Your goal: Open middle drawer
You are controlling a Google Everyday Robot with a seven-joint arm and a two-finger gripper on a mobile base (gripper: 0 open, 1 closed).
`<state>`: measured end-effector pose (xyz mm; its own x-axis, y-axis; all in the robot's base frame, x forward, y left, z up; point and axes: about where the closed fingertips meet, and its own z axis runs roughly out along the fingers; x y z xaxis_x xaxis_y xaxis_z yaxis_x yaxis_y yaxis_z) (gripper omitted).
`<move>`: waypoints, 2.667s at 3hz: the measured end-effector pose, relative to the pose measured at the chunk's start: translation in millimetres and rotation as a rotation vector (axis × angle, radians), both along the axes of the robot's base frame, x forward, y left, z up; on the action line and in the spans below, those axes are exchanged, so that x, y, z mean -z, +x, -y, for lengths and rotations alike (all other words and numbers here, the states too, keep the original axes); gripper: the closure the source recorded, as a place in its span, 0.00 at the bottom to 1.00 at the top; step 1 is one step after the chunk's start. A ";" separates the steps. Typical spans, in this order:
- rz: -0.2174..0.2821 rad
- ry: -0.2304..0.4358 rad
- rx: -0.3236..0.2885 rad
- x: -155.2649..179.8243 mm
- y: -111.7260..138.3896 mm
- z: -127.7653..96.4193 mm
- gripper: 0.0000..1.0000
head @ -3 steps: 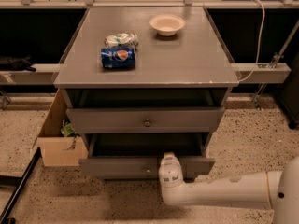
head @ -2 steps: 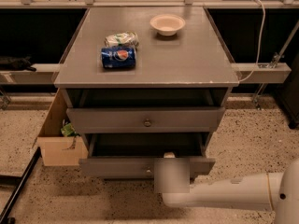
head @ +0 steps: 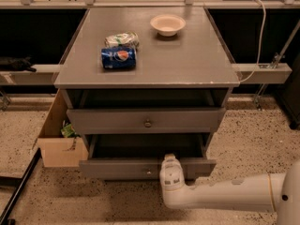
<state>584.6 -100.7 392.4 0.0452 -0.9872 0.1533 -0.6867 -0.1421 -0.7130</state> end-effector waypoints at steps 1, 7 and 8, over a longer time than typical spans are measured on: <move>0.003 0.011 -0.006 2.6 -8.5 0.1 1.00; -0.021 0.026 -0.048 2.4 -24.5 -6.8 1.00; -0.035 0.017 -0.067 3.3 -25.7 -0.2 1.00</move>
Offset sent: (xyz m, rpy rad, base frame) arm -0.1917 -0.0525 -0.0776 0.0251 0.0444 0.0686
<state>559.0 -100.4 389.1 0.1161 -0.9843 0.1332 -0.7005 -0.1762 -0.6915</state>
